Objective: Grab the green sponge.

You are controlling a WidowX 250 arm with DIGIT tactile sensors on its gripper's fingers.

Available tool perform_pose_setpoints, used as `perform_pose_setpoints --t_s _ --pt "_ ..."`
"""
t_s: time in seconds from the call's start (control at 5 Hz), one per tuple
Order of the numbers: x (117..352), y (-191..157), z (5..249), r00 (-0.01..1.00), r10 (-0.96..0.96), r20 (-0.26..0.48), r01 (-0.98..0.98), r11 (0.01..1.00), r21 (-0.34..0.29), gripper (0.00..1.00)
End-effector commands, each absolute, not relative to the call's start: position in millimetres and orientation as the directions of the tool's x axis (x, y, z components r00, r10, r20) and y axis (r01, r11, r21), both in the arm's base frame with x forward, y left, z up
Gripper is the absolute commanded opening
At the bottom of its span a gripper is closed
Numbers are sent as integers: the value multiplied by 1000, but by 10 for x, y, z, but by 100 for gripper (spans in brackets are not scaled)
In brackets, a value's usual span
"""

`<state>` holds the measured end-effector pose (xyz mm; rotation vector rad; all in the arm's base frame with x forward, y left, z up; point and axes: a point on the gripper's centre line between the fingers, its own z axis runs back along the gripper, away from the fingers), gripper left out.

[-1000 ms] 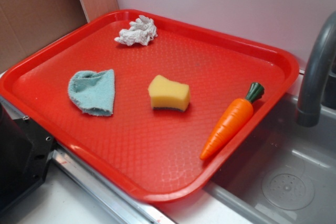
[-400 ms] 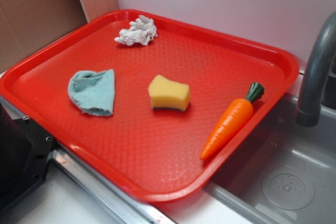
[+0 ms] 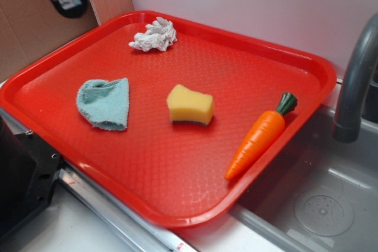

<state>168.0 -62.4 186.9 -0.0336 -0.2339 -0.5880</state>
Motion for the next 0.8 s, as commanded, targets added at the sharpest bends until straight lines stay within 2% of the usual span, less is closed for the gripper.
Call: perform_pose_setpoints --t_s 0.0,0.2,0.4,0.6 --pt "2013 -864 1571 744 -625 237 610 780 141 100" --pt "2192 -979 1284 734 -659 163 631 751 195 100" --pt "2286 -1071 1037 695 -707 133 683 706 185 100" --pt "2335 -1087 748 667 -741 85 727 671 147 100"
